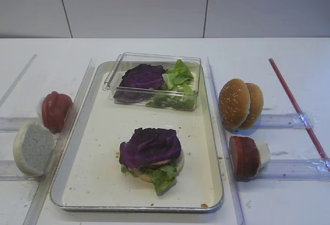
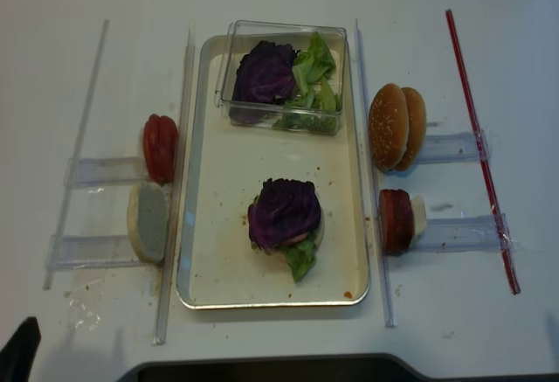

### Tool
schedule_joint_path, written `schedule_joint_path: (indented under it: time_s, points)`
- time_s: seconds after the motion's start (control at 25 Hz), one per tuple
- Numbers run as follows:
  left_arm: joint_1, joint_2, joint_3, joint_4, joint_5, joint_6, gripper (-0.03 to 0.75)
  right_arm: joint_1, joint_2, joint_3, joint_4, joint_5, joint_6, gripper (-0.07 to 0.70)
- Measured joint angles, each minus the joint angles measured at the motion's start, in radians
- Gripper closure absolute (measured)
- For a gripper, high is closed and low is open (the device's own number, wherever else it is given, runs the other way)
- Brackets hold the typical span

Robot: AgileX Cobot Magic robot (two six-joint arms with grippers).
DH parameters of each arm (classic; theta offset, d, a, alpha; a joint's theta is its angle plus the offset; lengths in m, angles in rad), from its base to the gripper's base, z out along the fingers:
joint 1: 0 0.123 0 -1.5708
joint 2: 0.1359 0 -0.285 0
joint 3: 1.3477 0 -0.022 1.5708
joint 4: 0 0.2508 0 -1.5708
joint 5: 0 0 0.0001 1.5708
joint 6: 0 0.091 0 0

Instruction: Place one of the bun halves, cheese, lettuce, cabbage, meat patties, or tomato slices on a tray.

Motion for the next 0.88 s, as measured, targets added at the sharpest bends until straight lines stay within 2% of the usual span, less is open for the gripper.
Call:
schedule_joint_path:
  time_s: [0.12, 0.48, 0.76, 0.88]
  points:
    - [0.0, -0.001, 0.006, 0.008, 0.041, 0.0, 0.307, 0.0, 0.0, 0.0, 0.0, 0.0, 0.0, 0.153]
    - [0.0, -0.002, 0.01, 0.015, 0.045, -0.002, 0.302, 0.0, 0.0, 0.0, 0.0, 0.0, -0.002, 0.153]
    - [0.0, -0.002, 0.01, 0.023, 0.045, -0.002, 0.185, 0.0, 0.0, 0.0, 0.0, 0.0, -0.002, 0.153]
    - [0.0, -0.002, 0.01, 0.023, 0.045, -0.004, 0.166, 0.0, 0.0, 0.0, 0.0, 0.0, -0.002, 0.153]
